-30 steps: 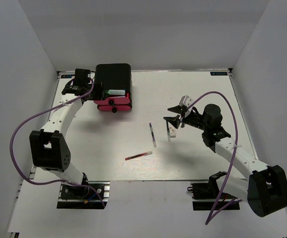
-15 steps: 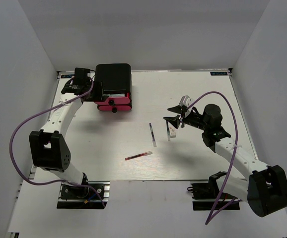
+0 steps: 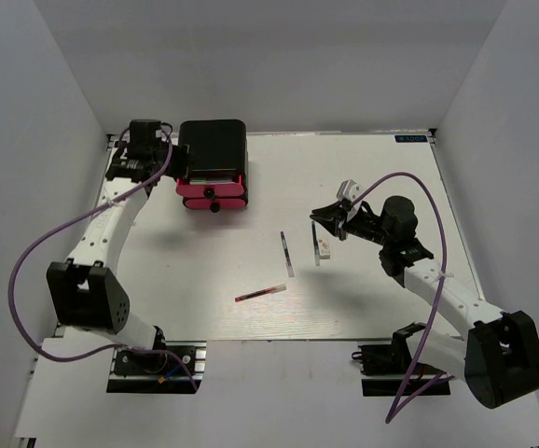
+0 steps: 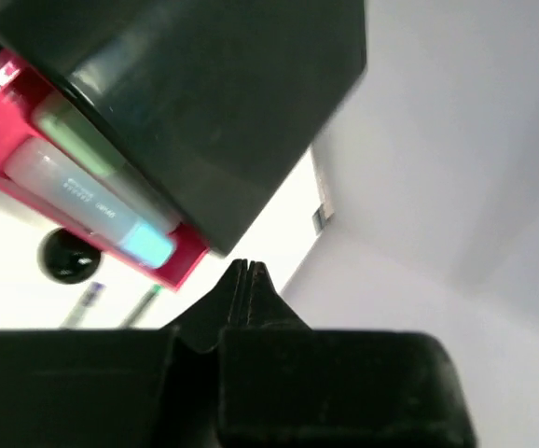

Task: Sort the stationery into containers
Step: Close the drawer

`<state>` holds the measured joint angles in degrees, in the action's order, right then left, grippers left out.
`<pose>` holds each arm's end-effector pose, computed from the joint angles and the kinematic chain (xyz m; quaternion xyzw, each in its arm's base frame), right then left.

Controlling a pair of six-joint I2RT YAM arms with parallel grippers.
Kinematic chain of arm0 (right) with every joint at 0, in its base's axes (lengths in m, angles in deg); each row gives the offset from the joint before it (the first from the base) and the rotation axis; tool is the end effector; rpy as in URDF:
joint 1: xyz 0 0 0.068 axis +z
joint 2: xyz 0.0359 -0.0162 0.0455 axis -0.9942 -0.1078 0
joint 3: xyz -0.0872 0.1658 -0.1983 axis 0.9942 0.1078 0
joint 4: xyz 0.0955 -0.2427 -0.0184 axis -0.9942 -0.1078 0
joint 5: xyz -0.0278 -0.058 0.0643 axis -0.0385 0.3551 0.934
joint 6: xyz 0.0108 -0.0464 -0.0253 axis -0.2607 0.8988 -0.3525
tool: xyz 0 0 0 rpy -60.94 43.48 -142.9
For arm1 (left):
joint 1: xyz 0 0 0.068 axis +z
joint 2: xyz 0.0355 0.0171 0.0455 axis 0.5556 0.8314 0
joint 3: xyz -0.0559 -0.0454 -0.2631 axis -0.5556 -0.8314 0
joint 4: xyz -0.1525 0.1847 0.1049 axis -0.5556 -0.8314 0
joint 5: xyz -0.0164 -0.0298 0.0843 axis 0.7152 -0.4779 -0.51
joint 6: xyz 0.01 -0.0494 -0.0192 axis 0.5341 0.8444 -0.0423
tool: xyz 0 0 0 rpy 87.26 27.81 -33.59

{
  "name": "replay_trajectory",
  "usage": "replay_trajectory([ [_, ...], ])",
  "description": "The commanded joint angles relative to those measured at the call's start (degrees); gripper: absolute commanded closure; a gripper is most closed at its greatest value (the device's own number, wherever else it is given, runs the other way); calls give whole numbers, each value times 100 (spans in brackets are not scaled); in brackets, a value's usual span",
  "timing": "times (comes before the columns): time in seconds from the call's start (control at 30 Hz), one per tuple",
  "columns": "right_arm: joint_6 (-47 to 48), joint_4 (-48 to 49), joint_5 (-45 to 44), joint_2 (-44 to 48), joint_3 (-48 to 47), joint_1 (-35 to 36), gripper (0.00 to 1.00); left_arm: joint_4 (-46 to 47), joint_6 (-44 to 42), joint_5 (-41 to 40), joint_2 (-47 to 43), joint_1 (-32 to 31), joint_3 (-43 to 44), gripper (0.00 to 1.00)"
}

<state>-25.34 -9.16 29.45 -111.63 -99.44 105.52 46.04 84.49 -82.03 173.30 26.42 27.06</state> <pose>0.2182 0.1108 0.2767 -0.4268 0.5663 0.2811 0.6466 0.3390 -0.0468 0.3459 -0.5338 0.7355 -0.3202 0.2677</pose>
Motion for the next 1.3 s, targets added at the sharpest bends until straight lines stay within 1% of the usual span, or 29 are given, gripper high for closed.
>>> replay_trajectory([
  [0.0,-25,96,41,53,-16,-27,84,717,-1839,459,-827,-23,-651,100],
  [0.03,-16,70,68,53,-16,-18,87,1164,-2191,574,-1003,-23,-906,100],
  [0.07,-7,70,59,45,-16,-18,87,1360,-2830,688,-1161,-23,-1352,100],
  [0.1,10,43,59,53,-8,-27,87,1510,-3080,837,-1476,-23,-1557,100],
  [0.13,11,43,59,53,-16,-18,87,1581,-3265,839,-1593,-75,-1733,100],
  [0.17,37,17,50,53,-8,-27,86,1581,-3615,891,-1689,-75,-1987,100],
  [0.2,46,17,59,45,-16,-18,86,1521,-3775,892,-1751,-75,-2068,100],
  [0.23,54,8,59,27,-25,-18,86,1268,-3916,892,-1752,-75,-2129,100],
  [0.3,63,-1,68,1,-34,-18,83,1108,-4206,839,-1752,-75,-2191,98],
  [0.33,55,-1,85,-17,-60,-27,83,1046,-4207,787,-1752,-75,-2244,98],
  [0.37,63,-1,77,-26,-69,-27,81,1045,-4277,786,-1752,-75,-2244,94],
  [0.43,63,-18,85,-43,-86,-18,81,1115,-4278,708,-1752,-75,-2376,91],
  [0.5,63,-36,77,-26,-87,-18,80,1116,-4278,654,-1595,-75,-2376,91],
  [0.57,107,-53,50,-8,-87,-18,80,1046,-4330,584,-1445,-75,-2376,97],
  [0.63,160,-115,15,27,-69,-18,78,1045,-4401,645,-1225,-75,-2263,100],
  [0.93,160,-98,-20,71,1,-36,78,922,-4524,821,-742,-75,-2200,100],
  [1.07,169,-98,-29,45,-16,-27,77,1133,-4472,874,-680,-75,-2200,100],
  [1.17,177,-89,-3,36,-8,-27,77,1238,-4410,874,-521,-75,-2139,100],
  [1.27,160,-80,-29,36,-16,-18,77,1361,-4357,1049,-276,-75,-2025,100],
])
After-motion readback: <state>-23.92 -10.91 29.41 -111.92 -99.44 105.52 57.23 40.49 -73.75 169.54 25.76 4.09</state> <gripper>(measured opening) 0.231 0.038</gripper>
